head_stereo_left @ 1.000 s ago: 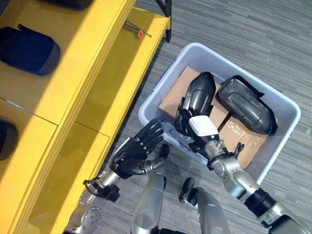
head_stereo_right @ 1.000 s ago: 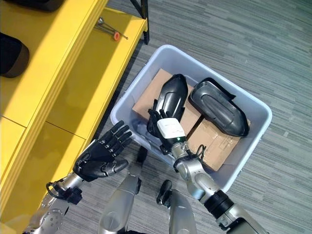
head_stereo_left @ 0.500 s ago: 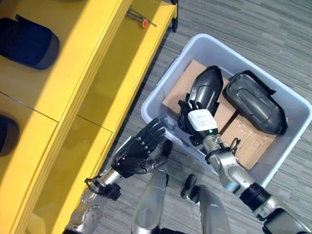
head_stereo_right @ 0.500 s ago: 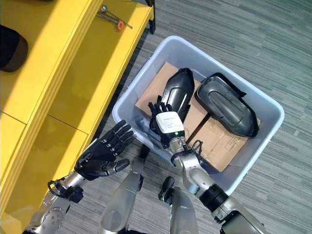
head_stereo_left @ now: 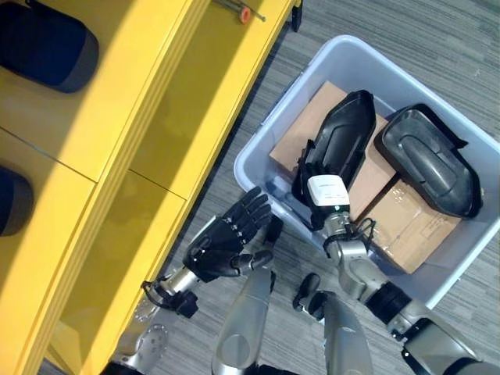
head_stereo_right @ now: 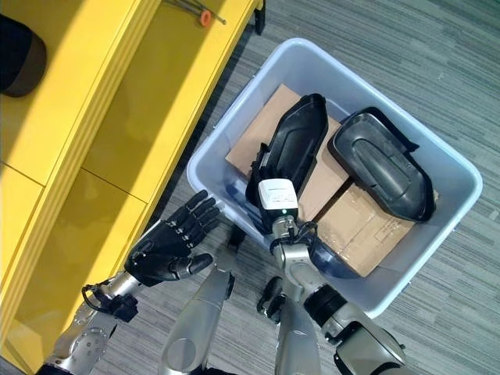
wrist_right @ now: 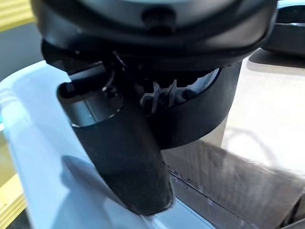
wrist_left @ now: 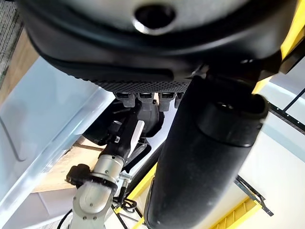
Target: Move parts from the plastic box to the shelf.
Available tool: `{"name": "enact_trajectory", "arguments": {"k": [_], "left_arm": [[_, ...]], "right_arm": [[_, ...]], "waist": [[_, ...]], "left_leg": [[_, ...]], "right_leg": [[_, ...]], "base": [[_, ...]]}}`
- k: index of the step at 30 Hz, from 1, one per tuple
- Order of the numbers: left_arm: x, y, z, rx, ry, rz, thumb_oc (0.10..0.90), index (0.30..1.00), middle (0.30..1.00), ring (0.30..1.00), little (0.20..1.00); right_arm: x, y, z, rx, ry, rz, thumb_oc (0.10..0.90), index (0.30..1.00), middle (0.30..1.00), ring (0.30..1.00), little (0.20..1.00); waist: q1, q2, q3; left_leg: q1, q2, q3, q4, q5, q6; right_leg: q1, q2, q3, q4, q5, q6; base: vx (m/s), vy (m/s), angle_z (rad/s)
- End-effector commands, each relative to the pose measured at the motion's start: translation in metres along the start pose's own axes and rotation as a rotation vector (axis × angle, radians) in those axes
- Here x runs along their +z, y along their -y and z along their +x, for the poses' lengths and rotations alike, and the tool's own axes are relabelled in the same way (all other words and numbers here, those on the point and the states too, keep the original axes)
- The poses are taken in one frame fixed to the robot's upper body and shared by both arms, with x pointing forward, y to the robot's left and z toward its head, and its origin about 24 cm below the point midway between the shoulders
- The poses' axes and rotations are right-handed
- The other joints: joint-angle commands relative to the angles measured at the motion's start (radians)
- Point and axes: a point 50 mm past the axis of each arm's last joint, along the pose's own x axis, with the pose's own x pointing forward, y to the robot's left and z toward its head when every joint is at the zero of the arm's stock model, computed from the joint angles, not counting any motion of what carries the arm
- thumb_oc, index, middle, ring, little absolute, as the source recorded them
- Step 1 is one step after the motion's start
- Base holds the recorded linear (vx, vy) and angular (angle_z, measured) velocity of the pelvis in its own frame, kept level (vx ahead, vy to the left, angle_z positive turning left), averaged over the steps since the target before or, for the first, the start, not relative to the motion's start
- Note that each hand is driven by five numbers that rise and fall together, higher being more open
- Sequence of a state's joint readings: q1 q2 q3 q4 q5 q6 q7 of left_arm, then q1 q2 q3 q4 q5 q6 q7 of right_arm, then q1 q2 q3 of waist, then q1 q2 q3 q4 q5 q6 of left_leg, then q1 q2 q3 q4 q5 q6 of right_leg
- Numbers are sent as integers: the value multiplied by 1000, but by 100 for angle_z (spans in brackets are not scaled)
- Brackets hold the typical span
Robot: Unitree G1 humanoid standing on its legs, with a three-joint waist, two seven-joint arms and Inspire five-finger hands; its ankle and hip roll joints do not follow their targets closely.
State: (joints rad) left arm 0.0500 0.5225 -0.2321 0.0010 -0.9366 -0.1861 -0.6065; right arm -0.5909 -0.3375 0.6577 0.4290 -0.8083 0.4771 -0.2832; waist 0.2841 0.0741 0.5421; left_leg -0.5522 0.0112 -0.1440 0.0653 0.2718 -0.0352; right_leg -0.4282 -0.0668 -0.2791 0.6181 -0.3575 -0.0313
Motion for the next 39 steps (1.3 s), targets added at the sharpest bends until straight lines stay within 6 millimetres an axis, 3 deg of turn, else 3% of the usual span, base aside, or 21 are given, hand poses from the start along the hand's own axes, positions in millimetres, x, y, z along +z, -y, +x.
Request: {"name": "enact_trajectory", "arguments": {"k": [1,3,4,5,12,14,15,19,27,30,33,39], "left_arm": [[8,24,20,-180,130,-17,900,1000,1000,1000,1000],[8,24,22,-185,134,-16,900,1000,1000,1000,1000],[8,24,23,-190,134,-13,900,1000,1000,1000,1000],[9,24,25,-205,141,-9,900,1000,1000,1000,1000],[7,26,27,-233,154,-15,900,1000,1000,1000,1000],[11,29,30,-251,186,-33,900,1000,1000,1000,1000],[17,30,33,-262,198,-17,900,1000,1000,1000,1000],[20,30,31,-251,192,3,900,1000,1000,1000,1000],[33,25,12,-213,232,53,900,1000,1000,1000,1000],[41,21,2,-160,257,85,900,1000,1000,1000,1000],[45,19,-5,-150,270,70,900,1000,1000,1000,1000],[39,16,-18,-102,261,27,900,1000,1000,1000,1000]], "right_arm": [[-19,-17,-2,42,-134,16,900,1000,1000,1000,1000],[-27,-28,-5,66,-193,44,900,1000,1000,1000,1000],[-34,-36,-7,96,-243,46,498,437,437,437,437],[-40,-42,-8,112,-281,27,400,300,300,300,300],[-66,-61,-19,210,-428,-70,400,300,300,300,300],[-70,-67,-23,185,-393,-25,400,300,300,300,300],[-69,-62,-19,148,-358,-12,400,300,300,300,300],[-67,-56,-19,75,-275,12,400,300,300,300,300],[-59,-18,-36,-101,5,114,400,300,300,300,300],[-52,24,-50,-192,163,144,400,300,300,300,300],[-50,56,-59,-263,266,208,400,300,300,300,300],[-49,89,-74,-344,381,314,400,300,300,300,300]], "waist": [[23,53,-22],[25,61,-22],[27,68,-22],[31,74,-22],[35,83,-22],[30,85,-22],[31,95,-22],[21,89,-22],[-42,27,-22],[-87,-15,-22],[-111,-36,-22],[-135,-77,-89]], "left_leg": [[43,-35,20,-31,-121,41],[34,-37,21,-33,-118,43],[26,-38,22,-32,-118,45],[15,-41,22,-29,-116,46],[50,-64,22,-26,-140,52],[64,-62,27,-29,-145,56],[45,-50,25,-24,-128,58],[64,-51,26,-13,-136,59],[175,-29,57,-14,-169,61],[242,-13,79,-23,-185,55],[309,1,93,-33,-194,48],[375,14,109,-44,-213,41]], "right_leg": [[-65,42,-14,19,94,5],[-78,39,-16,25,95,6],[-88,35,-17,34,94,7],[-99,29,-22,40,94,7],[-73,10,-6,50,72,17],[-60,11,-2,38,74,19],[-75,20,-15,28,99,11],[-60,20,-7,28,103,14],[53,26,23,-43,113,24],[127,38,47,-111,130,33],[206,48,67,-173,149,38],[308,54,95,-277,172,48]], "base": [[0,0,0],[0,0,0],[-40,0,-1],[-37,-6,0],[9,-15,3],[-86,20,5],[-109,27,-3],[-50,-5,-6],[-19,-23,-4],[-2,-48,-19],[1,-47,-25],[62,-48,-17]]}}
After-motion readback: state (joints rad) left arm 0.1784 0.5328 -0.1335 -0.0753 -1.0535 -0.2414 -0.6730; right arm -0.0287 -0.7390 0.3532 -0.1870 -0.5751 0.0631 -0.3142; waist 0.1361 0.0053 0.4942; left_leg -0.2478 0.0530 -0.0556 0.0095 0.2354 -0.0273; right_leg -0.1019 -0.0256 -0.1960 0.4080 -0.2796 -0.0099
